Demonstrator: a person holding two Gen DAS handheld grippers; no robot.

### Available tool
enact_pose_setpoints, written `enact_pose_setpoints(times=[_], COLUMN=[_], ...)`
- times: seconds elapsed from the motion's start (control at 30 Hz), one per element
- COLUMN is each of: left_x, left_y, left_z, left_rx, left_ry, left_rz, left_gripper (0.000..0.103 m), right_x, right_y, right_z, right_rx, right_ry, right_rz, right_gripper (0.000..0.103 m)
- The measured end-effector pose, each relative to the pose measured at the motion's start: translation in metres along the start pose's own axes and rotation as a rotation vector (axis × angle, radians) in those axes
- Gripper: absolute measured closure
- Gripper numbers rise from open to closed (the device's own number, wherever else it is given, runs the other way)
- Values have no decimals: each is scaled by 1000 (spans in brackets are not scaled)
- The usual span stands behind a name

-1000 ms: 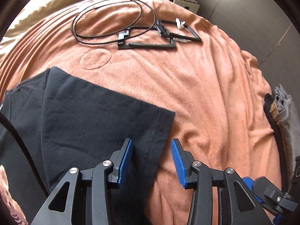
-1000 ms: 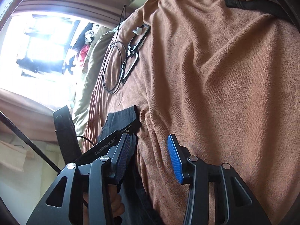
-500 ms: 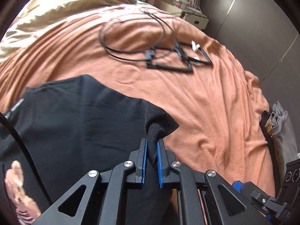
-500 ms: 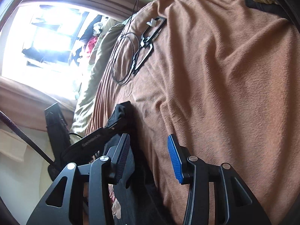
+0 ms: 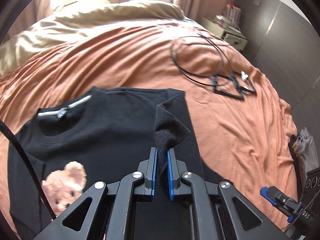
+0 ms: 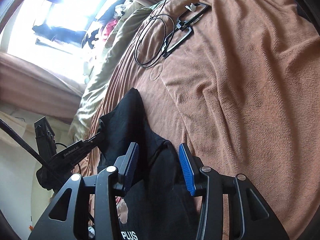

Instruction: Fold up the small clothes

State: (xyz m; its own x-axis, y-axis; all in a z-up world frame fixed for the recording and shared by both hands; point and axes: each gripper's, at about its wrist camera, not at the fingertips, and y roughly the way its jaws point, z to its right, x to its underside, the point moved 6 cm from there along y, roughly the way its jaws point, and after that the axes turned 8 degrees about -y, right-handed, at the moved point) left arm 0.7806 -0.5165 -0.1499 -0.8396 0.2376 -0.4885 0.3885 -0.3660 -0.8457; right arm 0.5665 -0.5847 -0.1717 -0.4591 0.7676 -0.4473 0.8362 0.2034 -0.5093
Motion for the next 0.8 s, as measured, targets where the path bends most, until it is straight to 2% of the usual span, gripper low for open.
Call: enact_pose_setpoints(times=[0.43,0.57,0.77,0.8], left_x=[-2,2,12,15], left_y=[18,17,-2,-7], left_z=[-81,-98,-120,-123], left_rx=[-53,-72,-74,-71], left_ry=[-153,-177,-207,-213], left_rz=[-5,-5,0,1], left_gripper=[90,90,89,89], right_x=[-4,-5,-3,-2], right_y=[20,22,22,22], right_z=[-13,-14,-18,-20], right_rx=[48,64,63,66], right_ry=[-43,-48,-66,-76], right_rz=[-49,-46,-48,-48], right_gripper=[63,53,51,48])
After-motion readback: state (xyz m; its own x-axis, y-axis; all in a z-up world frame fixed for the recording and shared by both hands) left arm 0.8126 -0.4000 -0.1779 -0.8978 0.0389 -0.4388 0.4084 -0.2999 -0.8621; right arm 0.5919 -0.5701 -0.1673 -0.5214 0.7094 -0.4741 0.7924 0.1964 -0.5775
